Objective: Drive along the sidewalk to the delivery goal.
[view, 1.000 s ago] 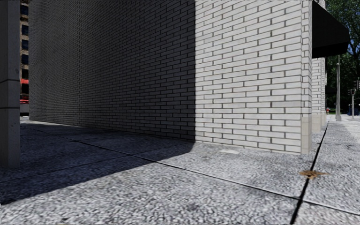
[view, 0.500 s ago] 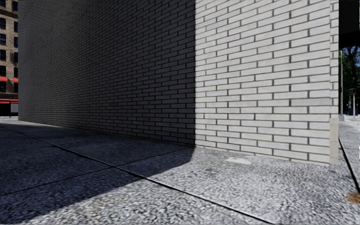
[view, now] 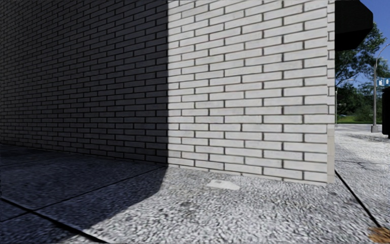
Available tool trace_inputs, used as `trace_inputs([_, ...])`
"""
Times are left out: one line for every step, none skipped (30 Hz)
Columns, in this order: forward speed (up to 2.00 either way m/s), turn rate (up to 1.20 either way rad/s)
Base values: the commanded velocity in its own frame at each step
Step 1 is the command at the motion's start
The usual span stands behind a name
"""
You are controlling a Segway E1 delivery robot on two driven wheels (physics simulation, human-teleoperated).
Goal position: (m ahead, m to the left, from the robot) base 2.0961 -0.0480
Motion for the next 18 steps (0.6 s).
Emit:
trace_inputs([1.24,-0.25])
trace_inputs([1.24,-0.16])
trace_inputs([1.24,-0.16])
trace_inputs([1.24,-0.04])
trace_inputs([1.24,-0.01])
trace_inputs([1.24,0.00])
trace_inputs([1.18,0.00])
trace_inputs([1.18,0.00])
trace_inputs([1.11,0.00])
trace_inputs([1.09,0.00])
trace_inputs([1.08,0.00])
trace_inputs([1.08,0.00])
trace_inputs([1.08,0.00])
trace_inputs([1.08,0.00])
trace_inputs([1.08,0.00])
trace_inputs([1.08,0.00])
trace_inputs([1.08,0.00])
trace_inputs([1.07,0.00])
